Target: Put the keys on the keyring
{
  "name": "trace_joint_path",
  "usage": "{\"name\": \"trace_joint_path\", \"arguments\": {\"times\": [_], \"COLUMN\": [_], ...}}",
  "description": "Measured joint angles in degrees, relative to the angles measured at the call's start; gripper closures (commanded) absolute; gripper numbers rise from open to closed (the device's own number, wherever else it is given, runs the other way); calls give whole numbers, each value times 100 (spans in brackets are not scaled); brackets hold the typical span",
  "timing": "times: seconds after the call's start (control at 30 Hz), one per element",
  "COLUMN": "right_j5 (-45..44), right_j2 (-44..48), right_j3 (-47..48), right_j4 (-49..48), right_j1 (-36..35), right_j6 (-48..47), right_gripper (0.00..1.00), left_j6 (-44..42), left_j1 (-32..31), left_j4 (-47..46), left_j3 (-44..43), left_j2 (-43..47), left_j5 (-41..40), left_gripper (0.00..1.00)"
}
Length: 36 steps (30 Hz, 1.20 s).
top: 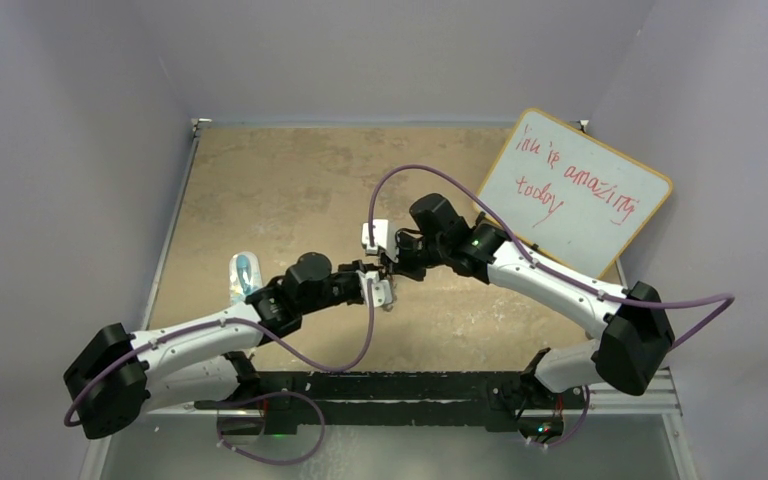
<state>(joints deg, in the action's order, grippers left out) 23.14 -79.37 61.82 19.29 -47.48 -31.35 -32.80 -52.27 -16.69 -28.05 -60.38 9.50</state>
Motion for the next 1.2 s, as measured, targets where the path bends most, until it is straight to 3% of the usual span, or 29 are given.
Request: {"name": "trace_joint_path", "arguments": {"times": [0.13, 0.43, 0.53, 0.63, 0.8, 0.87, 1.07, 1.2], "right_j5": [-48, -162, -157, -127, -111, -109, -107, -111], "right_j2": [2, 2, 2, 2, 2, 2, 2, 2], "right_j3": [7, 33, 33, 33, 33, 33, 33, 33], "right_j4": [-2, -9, -9, -11, -9, -9, 13, -4], "right_j1": [2, 2, -7, -9, -7, -9, 0, 4], "right_j6": [-76, -175, -195, -203, -203, -203, -168, -87], "right_gripper": [100, 100, 100, 100, 100, 100, 100, 73], "left_j6": [-151, -474, -566, -654, -833, -879, -1040, -1040], "left_j1": [0, 0, 0, -2, -7, -15, -31, -35], "left_j4": [289, 986, 1176, 1305, 1386, 1449, 1661, 1722], "left_j3": [-181, -627, -713, -767, -791, -826, -1010, -1040], "left_j2": [-59, -210, -212, -210, -210, -221, -348, -352], "left_j5": [11, 7, -7, -50, -70, -83, -149, -164], "left_gripper": [100, 100, 91, 89, 92, 100, 100, 100]}}
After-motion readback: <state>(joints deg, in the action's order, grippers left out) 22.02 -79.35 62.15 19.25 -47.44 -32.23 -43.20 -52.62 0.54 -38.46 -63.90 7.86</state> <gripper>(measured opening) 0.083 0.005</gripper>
